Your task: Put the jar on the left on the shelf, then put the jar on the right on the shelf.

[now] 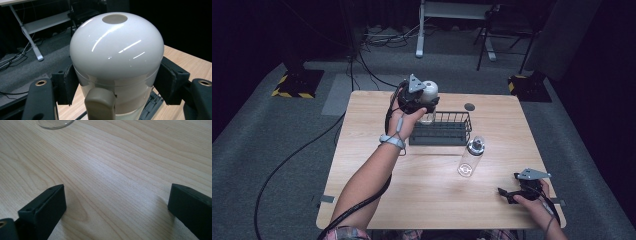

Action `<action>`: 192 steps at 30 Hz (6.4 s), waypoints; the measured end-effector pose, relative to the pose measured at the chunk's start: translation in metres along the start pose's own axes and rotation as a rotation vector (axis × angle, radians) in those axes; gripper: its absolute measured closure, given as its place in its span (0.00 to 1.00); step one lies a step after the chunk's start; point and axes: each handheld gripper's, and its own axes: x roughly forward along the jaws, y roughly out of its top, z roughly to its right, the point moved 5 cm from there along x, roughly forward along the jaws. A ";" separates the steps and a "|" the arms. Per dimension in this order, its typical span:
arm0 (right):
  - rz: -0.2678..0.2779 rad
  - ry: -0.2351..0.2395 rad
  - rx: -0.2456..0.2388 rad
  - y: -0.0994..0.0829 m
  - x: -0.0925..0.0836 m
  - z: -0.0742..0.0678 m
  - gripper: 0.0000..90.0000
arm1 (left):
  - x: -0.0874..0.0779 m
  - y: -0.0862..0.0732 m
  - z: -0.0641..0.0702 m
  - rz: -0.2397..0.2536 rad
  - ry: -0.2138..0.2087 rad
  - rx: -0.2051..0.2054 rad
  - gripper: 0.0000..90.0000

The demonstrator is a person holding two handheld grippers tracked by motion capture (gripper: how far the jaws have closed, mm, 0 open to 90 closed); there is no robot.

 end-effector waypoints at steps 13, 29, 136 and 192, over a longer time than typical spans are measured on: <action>0.001 -0.001 -0.001 0.000 0.000 0.000 0.02 | 0.020 -0.014 -0.006 -0.035 0.007 -0.007 0.31; 0.001 -0.001 -0.001 0.000 0.000 0.000 0.02 | 0.029 -0.031 -0.011 -0.067 0.016 -0.013 0.31; 0.000 0.000 -0.002 0.000 0.000 0.000 0.01 | -0.116 -0.064 -0.012 0.070 0.055 -0.007 0.08; 0.000 0.000 -0.002 0.000 0.000 0.000 0.01 | -0.167 -0.205 -0.033 -0.101 0.141 -0.049 0.08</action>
